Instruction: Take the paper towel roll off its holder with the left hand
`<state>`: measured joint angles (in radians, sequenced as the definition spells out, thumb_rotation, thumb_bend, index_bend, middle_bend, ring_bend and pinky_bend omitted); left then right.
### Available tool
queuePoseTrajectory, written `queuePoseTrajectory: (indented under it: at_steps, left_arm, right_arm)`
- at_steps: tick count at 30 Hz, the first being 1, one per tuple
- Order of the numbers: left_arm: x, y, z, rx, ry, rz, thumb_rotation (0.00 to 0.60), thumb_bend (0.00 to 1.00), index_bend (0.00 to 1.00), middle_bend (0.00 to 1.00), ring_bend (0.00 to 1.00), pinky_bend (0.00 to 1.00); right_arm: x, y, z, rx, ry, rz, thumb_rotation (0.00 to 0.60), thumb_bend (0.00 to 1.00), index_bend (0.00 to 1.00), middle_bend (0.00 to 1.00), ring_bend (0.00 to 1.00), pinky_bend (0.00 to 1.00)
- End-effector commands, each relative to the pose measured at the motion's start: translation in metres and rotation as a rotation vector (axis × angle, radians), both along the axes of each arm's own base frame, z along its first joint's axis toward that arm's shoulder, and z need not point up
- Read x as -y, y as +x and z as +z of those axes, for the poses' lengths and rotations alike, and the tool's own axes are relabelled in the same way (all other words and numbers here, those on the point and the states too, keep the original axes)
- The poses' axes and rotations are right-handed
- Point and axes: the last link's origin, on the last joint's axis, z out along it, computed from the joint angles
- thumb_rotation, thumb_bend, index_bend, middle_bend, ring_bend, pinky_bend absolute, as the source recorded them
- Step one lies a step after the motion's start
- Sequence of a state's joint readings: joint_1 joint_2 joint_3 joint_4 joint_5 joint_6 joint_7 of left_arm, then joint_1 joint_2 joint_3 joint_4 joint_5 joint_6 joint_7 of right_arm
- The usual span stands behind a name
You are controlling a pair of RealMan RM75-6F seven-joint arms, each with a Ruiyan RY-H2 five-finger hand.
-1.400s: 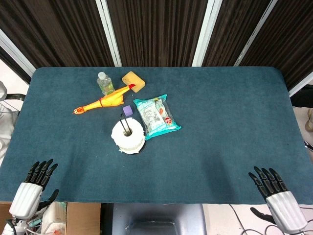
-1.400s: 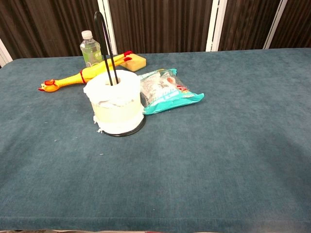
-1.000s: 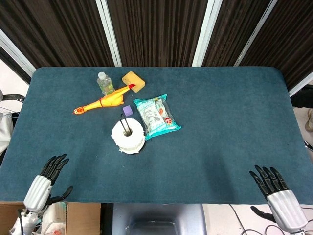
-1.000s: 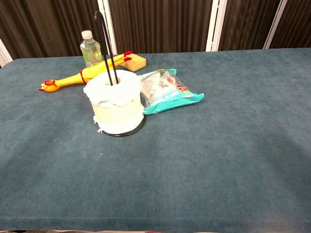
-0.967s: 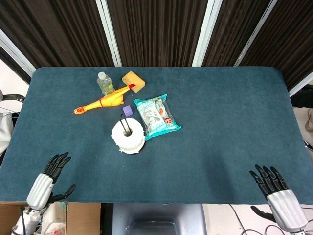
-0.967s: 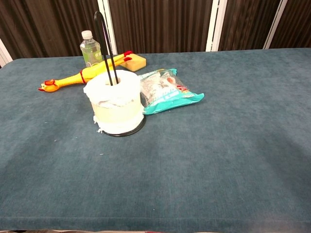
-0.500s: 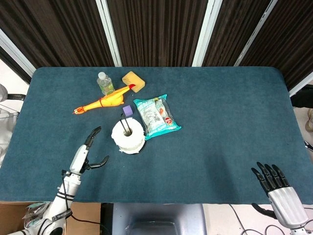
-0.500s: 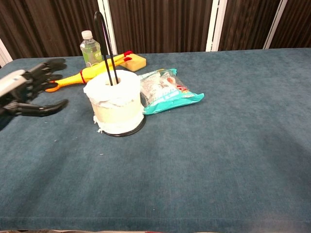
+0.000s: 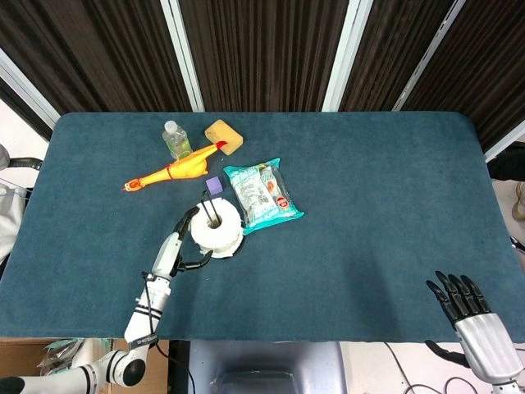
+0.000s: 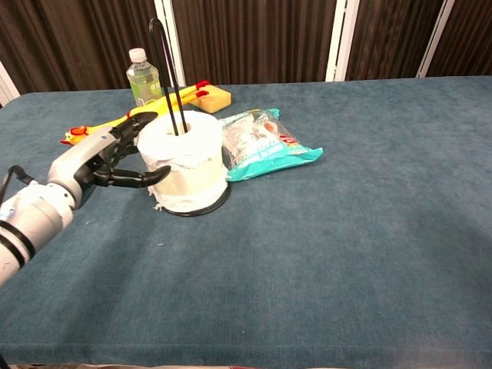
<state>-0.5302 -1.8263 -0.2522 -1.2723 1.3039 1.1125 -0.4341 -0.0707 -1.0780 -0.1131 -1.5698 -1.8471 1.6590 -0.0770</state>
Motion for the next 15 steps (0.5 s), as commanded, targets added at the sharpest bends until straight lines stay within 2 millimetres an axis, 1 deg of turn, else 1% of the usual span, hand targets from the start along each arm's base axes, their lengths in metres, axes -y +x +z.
queuePoseTrajectory:
  at_steps: [1, 7, 10, 13, 15]
  left_arm:
    - [-0.006, 0.005, -0.009, -0.019, -0.003, 0.007, 0.600, 0.32, 0.00, 0.00, 0.00, 0.00]
    - [-0.008, 0.017, -0.016, 0.005, -0.025, 0.011, 0.600, 0.32, 0.00, 0.00, 0.00, 0.01]
    - [-0.011, 0.023, -0.018, 0.017, -0.040, 0.024, 0.600, 0.32, 0.00, 0.00, 0.00, 0.05]
    - [-0.016, 0.026, -0.019, 0.004, -0.029, 0.038, 0.600, 0.31, 0.00, 0.00, 0.01, 0.14]
    - [-0.019, 0.028, -0.019, -0.007, -0.016, 0.054, 0.600, 0.31, 0.00, 0.00, 0.09, 0.23]
  right_arm:
    - [-0.001, -0.001, 0.001, 0.000, 0.002, -0.001, 0.600, 0.03, 0.00, 0.00, 0.00, 0.00]
    - [0.000, -0.002, 0.003, 0.007, -0.001, -0.002, 0.600, 0.03, 0.00, 0.00, 0.00, 0.00]
    - [0.000, -0.002, 0.005, 0.013, -0.005, -0.003, 0.600, 0.03, 0.00, 0.00, 0.00, 0.00]
    - [-0.001, -0.002, 0.006, 0.018, -0.006, -0.001, 0.600, 0.03, 0.00, 0.00, 0.00, 0.00]
    - [-0.001, -0.003, 0.007, 0.020, -0.007, -0.001, 0.600, 0.03, 0.00, 0.00, 0.00, 0.00]
